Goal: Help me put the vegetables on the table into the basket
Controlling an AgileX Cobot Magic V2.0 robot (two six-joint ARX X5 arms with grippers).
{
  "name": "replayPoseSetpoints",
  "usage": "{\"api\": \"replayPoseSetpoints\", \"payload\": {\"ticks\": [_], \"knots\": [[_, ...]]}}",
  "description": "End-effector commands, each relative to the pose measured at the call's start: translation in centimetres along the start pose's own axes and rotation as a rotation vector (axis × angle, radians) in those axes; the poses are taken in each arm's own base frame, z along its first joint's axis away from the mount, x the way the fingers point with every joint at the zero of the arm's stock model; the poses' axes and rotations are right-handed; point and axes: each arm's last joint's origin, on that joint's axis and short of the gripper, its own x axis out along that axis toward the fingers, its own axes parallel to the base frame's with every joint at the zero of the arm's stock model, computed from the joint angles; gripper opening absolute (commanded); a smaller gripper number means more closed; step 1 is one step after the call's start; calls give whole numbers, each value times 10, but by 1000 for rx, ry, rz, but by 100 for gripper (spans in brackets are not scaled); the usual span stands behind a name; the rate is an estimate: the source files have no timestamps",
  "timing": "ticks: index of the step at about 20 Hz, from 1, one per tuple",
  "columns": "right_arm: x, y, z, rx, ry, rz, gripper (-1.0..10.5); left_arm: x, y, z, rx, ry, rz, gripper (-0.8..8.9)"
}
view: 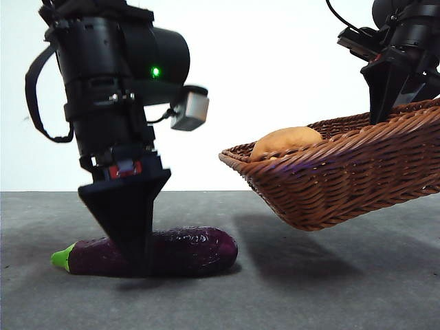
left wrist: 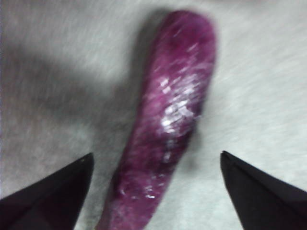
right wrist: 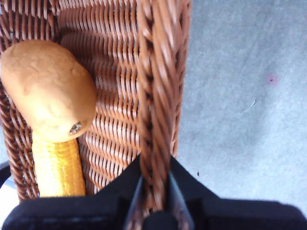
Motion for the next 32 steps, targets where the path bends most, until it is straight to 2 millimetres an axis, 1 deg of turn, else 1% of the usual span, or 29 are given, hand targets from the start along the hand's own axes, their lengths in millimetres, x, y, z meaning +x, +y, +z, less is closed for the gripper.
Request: {"api": "replayPoseSetpoints", "payload": {"ticks": [1, 2, 3, 4, 6, 9, 11, 14, 17, 21, 23, 25, 27, 32], "knots": [[-3, 2, 0, -10, -10, 12, -10, 8, 1, -1, -9, 26, -4, 289], [-3, 2, 0, -10, -10, 12, -10, 8, 1, -1, -16, 22, -2, 175], [-3, 2, 0, -10, -11, 12, -10, 8, 1, -1, -24, 22, -2, 94], [-3, 2, 0, -11, -12, 12, -10, 8, 1, -1, -30, 24, -3, 41], [-3, 2, 0, -18, -11, 12, -10, 8, 1, -1, -30, 23, -3, -9], [-3, 2, 0, -24, -9, 12, -10, 7, 1, -1, -35, 28, -10, -8], [-3, 2, 0, -24, -9, 11, -10, 0, 2, 2, -56, 21, -6, -8], [-3, 2, 0, -25, -13, 11, -10, -24, 1, 6, -105, -2, 6, -8], [-3, 2, 0, -26, -15, 11, -10, -55, -2, 9, -166, -39, 20, -8], [-3, 2, 0, -25, -13, 11, -10, -92, -8, 6, -232, -125, 50, -8], [-3, 2, 0, -25, -13, 11, -10, -104, -12, 3, -242, -168, 52, -6], [-3, 2, 0, -26, -13, 12, -10, -113, -15, 2, -230, -225, 16, -5], [-3, 2, 0, -26, -12, 12, -10, -117, -19, 6, -218, -289, -35, -5], [-3, 2, -1, -23, -5, 12, -10, -120, -28, 22, -178, -406, -30, -5]]}}
